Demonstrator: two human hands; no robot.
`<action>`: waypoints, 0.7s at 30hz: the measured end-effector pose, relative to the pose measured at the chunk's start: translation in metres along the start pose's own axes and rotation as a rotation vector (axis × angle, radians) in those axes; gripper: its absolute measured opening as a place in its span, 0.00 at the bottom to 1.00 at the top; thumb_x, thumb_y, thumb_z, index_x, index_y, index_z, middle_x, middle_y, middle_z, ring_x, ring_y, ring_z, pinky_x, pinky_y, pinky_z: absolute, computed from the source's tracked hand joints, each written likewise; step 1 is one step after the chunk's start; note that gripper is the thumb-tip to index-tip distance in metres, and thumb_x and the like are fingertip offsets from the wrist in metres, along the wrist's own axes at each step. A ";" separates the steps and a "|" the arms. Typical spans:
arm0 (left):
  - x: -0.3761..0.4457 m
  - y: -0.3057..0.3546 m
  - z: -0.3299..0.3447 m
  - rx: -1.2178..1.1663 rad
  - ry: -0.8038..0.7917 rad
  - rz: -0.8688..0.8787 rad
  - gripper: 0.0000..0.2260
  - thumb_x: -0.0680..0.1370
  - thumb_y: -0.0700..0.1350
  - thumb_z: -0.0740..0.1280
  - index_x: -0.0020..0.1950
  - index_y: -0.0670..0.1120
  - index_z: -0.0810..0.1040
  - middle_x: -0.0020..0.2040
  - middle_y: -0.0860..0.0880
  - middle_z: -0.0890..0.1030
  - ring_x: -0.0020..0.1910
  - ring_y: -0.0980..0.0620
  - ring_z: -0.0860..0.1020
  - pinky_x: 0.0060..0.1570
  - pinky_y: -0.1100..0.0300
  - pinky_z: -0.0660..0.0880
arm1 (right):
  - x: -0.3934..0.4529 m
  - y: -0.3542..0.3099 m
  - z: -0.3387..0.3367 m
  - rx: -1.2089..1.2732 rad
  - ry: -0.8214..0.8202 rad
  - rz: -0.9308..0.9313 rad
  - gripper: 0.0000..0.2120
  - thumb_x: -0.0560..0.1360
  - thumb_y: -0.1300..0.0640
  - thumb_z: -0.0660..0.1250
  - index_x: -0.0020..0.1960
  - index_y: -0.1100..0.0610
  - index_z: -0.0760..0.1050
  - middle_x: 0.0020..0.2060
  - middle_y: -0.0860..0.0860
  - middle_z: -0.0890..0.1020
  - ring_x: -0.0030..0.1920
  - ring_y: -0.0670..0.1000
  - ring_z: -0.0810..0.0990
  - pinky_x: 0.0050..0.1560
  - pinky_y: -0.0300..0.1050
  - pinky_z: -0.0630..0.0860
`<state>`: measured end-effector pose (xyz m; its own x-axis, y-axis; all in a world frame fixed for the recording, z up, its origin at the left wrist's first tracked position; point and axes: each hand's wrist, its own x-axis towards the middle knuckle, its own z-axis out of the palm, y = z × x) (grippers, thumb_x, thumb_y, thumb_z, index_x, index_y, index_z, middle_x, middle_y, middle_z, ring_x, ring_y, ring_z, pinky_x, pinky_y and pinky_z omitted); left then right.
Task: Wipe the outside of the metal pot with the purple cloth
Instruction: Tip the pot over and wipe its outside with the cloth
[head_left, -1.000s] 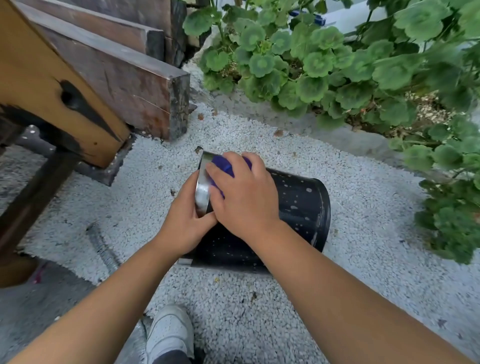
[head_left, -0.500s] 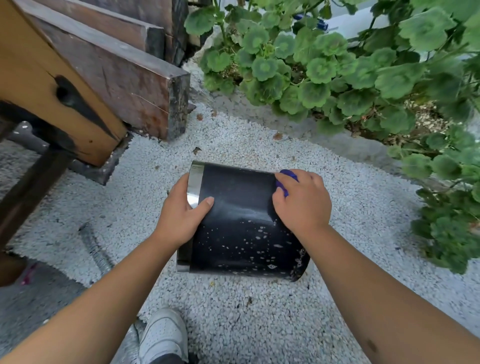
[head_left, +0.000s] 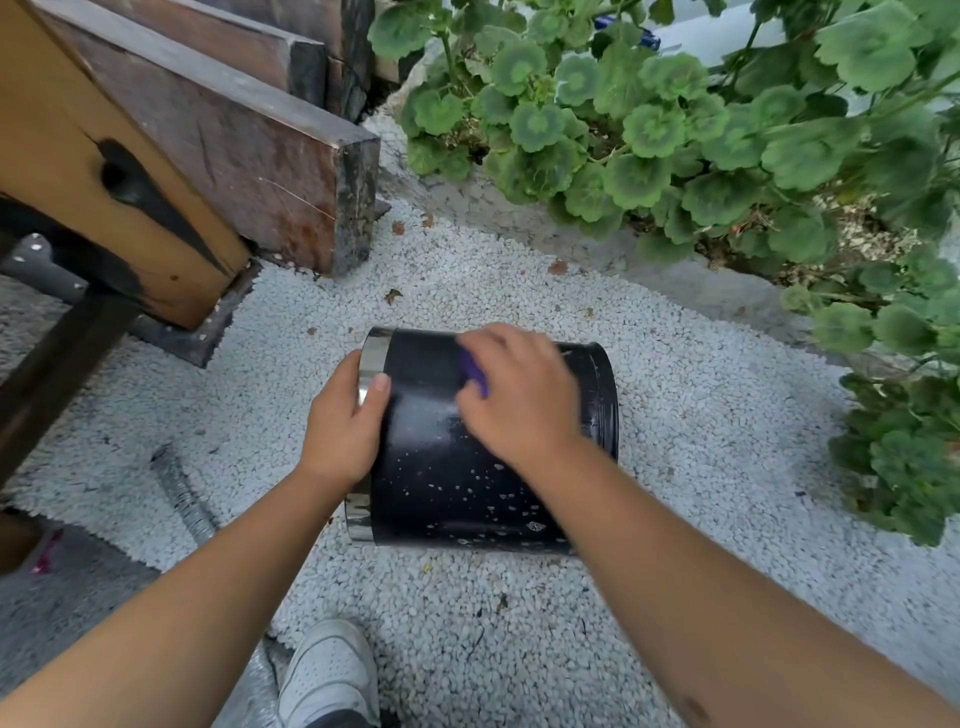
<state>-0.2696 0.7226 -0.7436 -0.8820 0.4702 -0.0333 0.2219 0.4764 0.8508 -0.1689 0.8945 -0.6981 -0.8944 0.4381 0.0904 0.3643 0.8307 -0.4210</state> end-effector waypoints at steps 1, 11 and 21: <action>0.000 -0.003 0.000 -0.011 0.008 0.005 0.22 0.79 0.62 0.54 0.67 0.53 0.73 0.53 0.61 0.78 0.50 0.67 0.76 0.46 0.78 0.66 | -0.003 -0.020 0.007 0.036 0.014 -0.056 0.20 0.70 0.56 0.67 0.62 0.50 0.76 0.60 0.49 0.78 0.58 0.57 0.75 0.51 0.50 0.76; 0.003 -0.007 0.001 -0.058 -0.002 -0.034 0.17 0.82 0.56 0.53 0.63 0.53 0.76 0.52 0.59 0.81 0.50 0.68 0.78 0.46 0.74 0.70 | -0.011 -0.042 0.039 -0.089 -0.058 -0.105 0.20 0.74 0.47 0.65 0.65 0.47 0.75 0.67 0.49 0.74 0.67 0.59 0.69 0.60 0.56 0.69; 0.015 -0.008 0.003 0.136 -0.001 -0.006 0.18 0.79 0.60 0.54 0.63 0.56 0.74 0.50 0.58 0.78 0.49 0.55 0.77 0.44 0.61 0.69 | 0.018 0.069 -0.010 -0.138 -0.092 0.280 0.18 0.76 0.49 0.60 0.63 0.48 0.78 0.64 0.50 0.78 0.64 0.57 0.69 0.62 0.50 0.69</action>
<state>-0.2835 0.7279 -0.7524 -0.8831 0.4676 -0.0382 0.2712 0.5751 0.7718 -0.1577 0.9632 -0.7161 -0.7717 0.6286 -0.0962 0.6257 0.7237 -0.2912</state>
